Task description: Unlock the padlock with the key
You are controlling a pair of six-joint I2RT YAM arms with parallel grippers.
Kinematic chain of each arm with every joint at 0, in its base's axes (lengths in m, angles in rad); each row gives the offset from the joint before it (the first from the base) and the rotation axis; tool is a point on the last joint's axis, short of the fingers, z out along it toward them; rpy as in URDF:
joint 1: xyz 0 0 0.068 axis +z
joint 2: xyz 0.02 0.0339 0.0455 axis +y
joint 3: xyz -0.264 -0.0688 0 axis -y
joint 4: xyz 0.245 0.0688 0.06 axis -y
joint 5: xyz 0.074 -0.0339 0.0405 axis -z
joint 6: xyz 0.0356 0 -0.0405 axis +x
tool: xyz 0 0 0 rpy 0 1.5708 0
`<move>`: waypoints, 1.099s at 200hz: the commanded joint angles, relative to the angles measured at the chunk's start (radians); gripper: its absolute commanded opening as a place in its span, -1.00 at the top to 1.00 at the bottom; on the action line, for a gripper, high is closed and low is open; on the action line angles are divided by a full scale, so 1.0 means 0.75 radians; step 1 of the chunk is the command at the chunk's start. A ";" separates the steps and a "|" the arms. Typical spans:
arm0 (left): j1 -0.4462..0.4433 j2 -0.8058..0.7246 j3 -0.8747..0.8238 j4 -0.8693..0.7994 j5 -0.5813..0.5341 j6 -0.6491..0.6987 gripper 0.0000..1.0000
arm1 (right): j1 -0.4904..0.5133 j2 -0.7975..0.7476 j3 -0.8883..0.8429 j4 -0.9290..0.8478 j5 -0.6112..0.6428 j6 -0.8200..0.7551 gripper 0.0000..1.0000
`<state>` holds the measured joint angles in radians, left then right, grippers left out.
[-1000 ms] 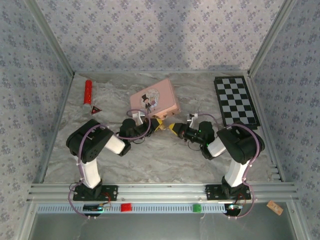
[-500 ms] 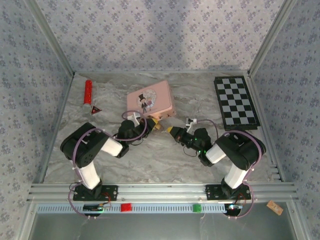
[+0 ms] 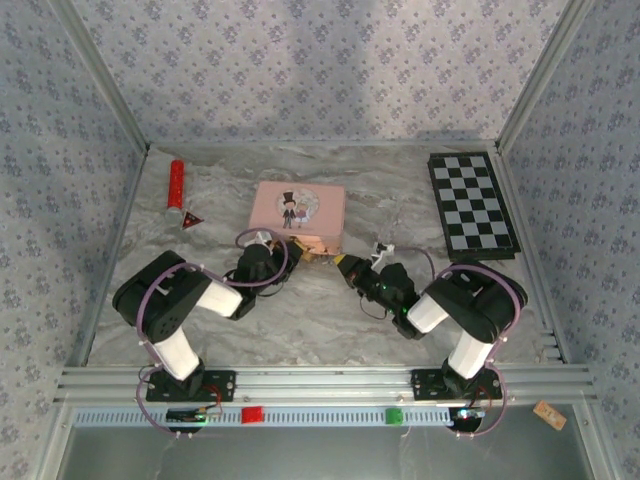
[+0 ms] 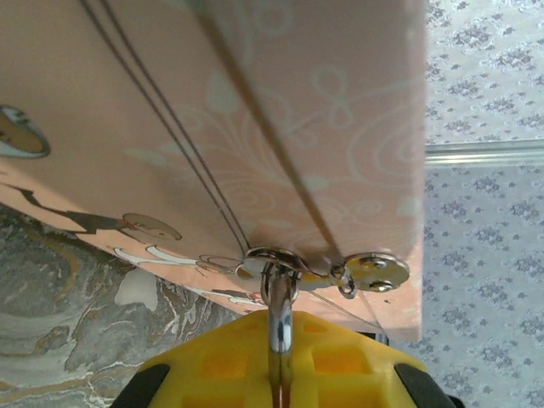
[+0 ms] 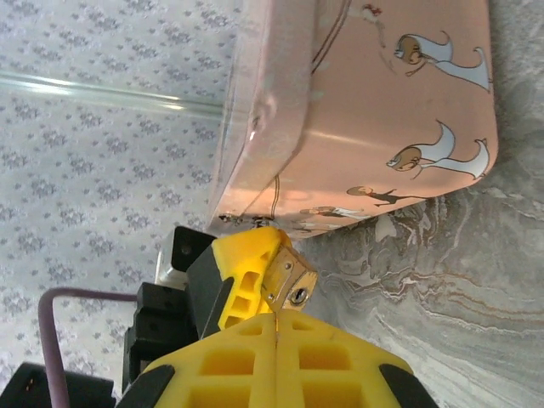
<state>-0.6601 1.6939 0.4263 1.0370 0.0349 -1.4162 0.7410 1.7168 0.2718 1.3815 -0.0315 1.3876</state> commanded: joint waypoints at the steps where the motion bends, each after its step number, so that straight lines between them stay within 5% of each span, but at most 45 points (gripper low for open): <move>1: -0.013 -0.022 0.037 0.168 -0.055 -0.063 0.93 | 0.031 0.041 0.024 0.016 0.150 0.107 1.00; 220: -0.148 0.177 0.045 0.390 -0.195 -0.272 0.94 | 0.094 0.154 0.041 0.017 0.278 0.299 1.00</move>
<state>-0.7559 1.8145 0.4320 1.1839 -0.0956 -1.5970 0.8124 1.8442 0.3141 1.3884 0.1341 1.5906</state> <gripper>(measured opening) 0.089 0.048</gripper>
